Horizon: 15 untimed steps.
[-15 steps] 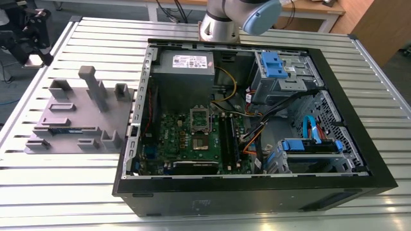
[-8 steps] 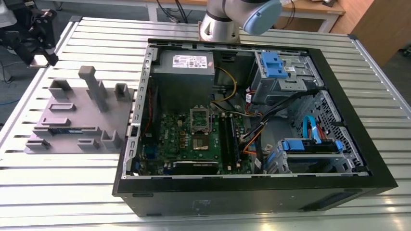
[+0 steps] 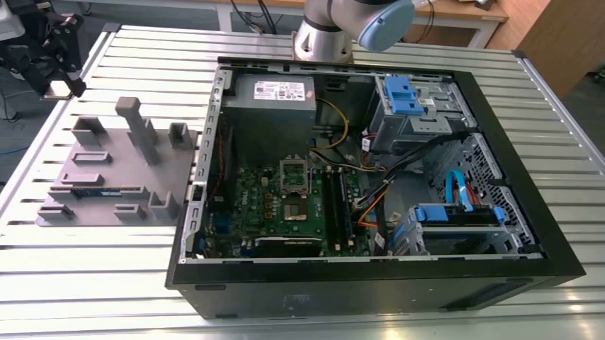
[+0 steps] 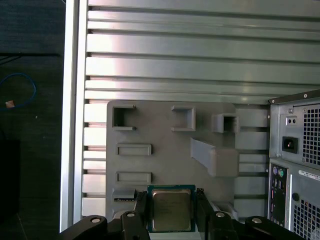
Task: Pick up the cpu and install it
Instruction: 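Pick up the cpu and move it towards the insertion slot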
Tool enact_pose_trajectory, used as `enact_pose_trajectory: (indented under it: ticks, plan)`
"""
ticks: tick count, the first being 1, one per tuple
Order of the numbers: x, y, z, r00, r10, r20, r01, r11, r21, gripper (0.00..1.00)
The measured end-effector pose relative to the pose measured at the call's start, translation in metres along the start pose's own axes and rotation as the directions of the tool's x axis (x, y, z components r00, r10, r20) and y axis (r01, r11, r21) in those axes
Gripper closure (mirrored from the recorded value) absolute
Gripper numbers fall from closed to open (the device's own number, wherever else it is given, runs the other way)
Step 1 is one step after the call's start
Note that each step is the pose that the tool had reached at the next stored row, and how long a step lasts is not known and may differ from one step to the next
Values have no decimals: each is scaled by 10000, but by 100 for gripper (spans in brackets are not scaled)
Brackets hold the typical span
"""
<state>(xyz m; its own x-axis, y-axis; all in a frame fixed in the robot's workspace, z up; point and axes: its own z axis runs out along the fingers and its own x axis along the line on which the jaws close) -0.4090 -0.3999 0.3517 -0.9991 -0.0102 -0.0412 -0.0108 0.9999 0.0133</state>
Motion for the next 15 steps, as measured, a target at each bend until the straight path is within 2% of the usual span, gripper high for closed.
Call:
enact_pose_trajectory:
  ticks: [5, 10, 15]
  plan:
    - [0, 0, -3, 10000, 0, -1, 0, 10000, 0, 53]
    - [-3, 1, -54, 10000, 0, -1, 0, 10000, 0, 53]
    - [-12, 1, -60, 10000, 0, 0, 0, 10000, 0, 53]
